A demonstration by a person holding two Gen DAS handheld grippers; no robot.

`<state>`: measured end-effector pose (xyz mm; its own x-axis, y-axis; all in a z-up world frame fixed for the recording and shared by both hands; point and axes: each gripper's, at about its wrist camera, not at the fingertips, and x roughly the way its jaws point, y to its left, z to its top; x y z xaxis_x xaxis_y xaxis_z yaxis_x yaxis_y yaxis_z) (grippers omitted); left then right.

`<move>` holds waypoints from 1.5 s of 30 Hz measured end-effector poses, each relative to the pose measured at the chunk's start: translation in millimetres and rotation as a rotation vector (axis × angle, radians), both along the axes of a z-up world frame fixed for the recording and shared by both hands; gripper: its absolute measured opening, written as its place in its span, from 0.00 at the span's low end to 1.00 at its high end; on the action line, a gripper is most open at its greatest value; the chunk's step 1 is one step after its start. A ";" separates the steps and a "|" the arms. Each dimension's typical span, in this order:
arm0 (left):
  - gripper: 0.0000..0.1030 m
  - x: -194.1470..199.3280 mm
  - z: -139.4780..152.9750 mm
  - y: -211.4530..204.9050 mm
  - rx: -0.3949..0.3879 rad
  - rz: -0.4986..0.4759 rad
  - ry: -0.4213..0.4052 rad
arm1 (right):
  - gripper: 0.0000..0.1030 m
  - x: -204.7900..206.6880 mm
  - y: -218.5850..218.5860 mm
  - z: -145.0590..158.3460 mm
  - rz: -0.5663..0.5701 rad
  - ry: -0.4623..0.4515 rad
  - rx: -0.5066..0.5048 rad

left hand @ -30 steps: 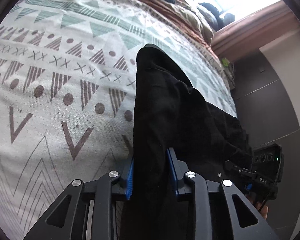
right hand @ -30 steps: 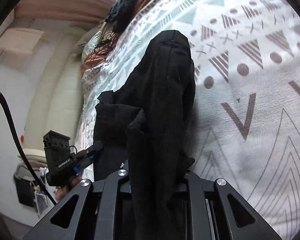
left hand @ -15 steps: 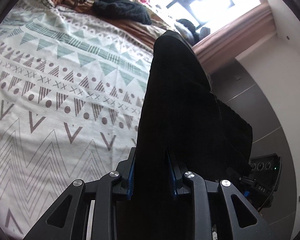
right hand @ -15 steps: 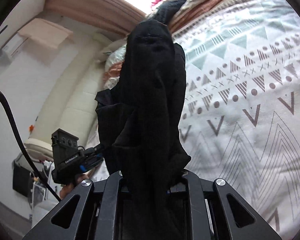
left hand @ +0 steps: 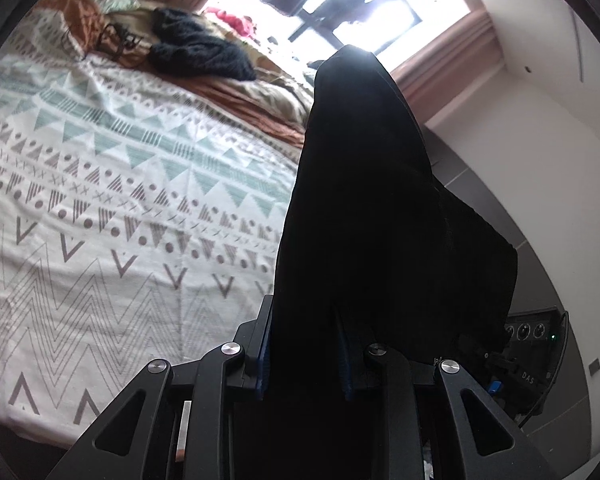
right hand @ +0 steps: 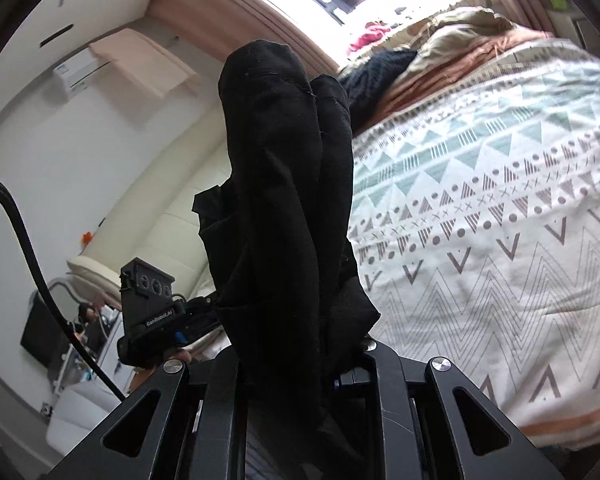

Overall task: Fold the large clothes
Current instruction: 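Lift the black shirt bundle with both grippers and fold it over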

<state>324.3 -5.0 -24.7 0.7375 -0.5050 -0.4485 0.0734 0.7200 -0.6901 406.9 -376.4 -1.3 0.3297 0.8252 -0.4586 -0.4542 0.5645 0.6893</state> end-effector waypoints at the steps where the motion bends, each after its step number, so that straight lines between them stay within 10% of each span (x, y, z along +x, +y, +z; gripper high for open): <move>1: 0.26 -3.6 5.8 -1.7 -0.003 -0.003 -0.012 | 0.17 -3.5 -1.8 6.6 -0.001 -0.012 0.000; 26: 0.26 29.5 96.4 -150.5 0.052 -0.222 -0.138 | 0.17 -34.4 -128.7 108.7 -0.137 -0.204 -0.032; 45: 0.26 139.6 66.8 -353.7 -0.028 -0.524 -0.058 | 0.17 -2.8 -298.8 143.3 -0.362 -0.202 -0.228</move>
<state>463.9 -358.7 42.1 0.4060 -0.8238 -0.3957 0.4571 0.5580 -0.6926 404.1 -675.1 142.1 0.6785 0.5265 -0.5122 -0.3125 0.8380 0.4474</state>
